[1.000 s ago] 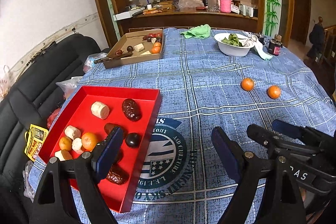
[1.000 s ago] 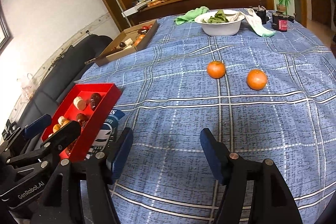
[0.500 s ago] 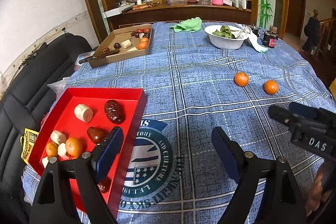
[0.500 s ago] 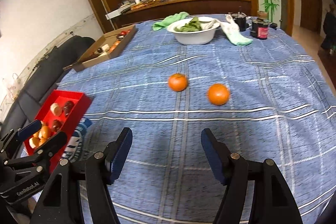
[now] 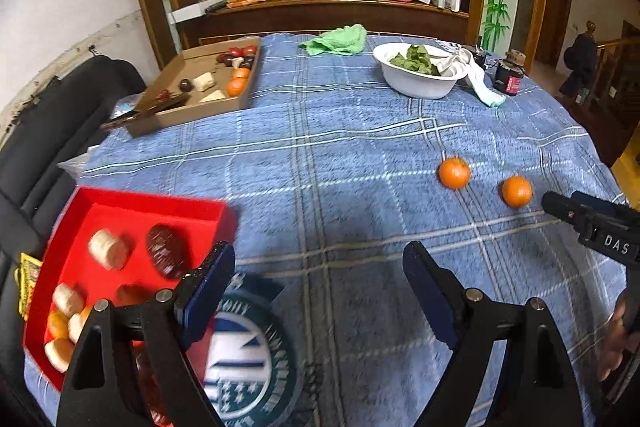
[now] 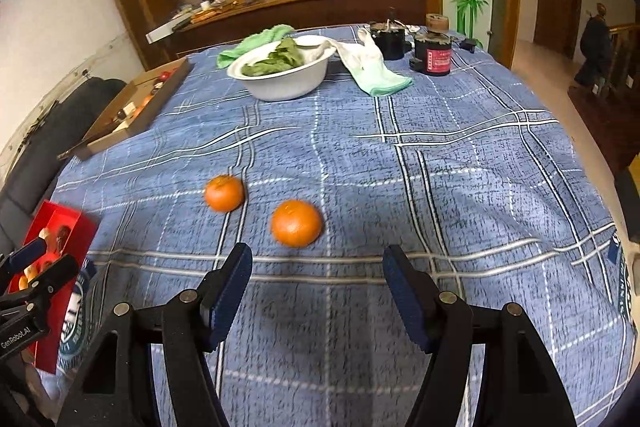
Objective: Organize fruits
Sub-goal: 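Move both open tools away from the tray toward the two loose mandarins, then grasp a mandarin with the left tool while the right tool grasps the other mandarin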
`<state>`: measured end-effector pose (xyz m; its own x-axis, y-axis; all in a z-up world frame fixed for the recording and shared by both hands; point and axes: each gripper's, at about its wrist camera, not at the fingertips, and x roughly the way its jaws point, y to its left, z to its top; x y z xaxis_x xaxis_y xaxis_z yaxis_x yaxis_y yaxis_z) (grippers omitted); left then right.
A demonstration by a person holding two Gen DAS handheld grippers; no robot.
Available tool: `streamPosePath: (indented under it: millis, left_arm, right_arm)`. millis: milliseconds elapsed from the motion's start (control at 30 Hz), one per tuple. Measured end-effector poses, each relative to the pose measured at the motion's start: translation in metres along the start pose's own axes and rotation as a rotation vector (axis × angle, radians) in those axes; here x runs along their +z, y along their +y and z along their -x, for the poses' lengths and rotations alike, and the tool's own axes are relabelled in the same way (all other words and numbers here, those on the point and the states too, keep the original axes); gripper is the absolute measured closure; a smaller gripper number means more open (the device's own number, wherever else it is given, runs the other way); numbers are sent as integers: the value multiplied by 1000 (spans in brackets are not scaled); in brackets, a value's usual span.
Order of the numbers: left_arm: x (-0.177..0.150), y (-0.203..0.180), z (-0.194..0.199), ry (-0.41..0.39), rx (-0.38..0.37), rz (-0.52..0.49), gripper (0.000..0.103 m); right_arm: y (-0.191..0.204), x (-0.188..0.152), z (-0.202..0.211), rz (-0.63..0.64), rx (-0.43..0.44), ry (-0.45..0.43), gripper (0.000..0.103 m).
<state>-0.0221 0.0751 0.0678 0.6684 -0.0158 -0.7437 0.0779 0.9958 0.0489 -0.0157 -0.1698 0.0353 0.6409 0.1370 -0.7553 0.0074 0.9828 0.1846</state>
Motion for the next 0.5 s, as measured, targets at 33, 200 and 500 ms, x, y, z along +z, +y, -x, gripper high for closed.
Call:
streamPosePath:
  millis: [33, 200, 500]
  left_arm:
    - [4, -2, -4, 5, -9, 1, 18]
    - [21, -15, -27, 12, -59, -1, 18]
    - [48, -38, -75, 63, -249, 28, 43]
  right_arm:
    - [0, 2, -2, -4, 0, 2, 31]
    - [4, 13, -21, -9, 5, 15, 31]
    - [14, 12, -47, 47, -19, 38, 34]
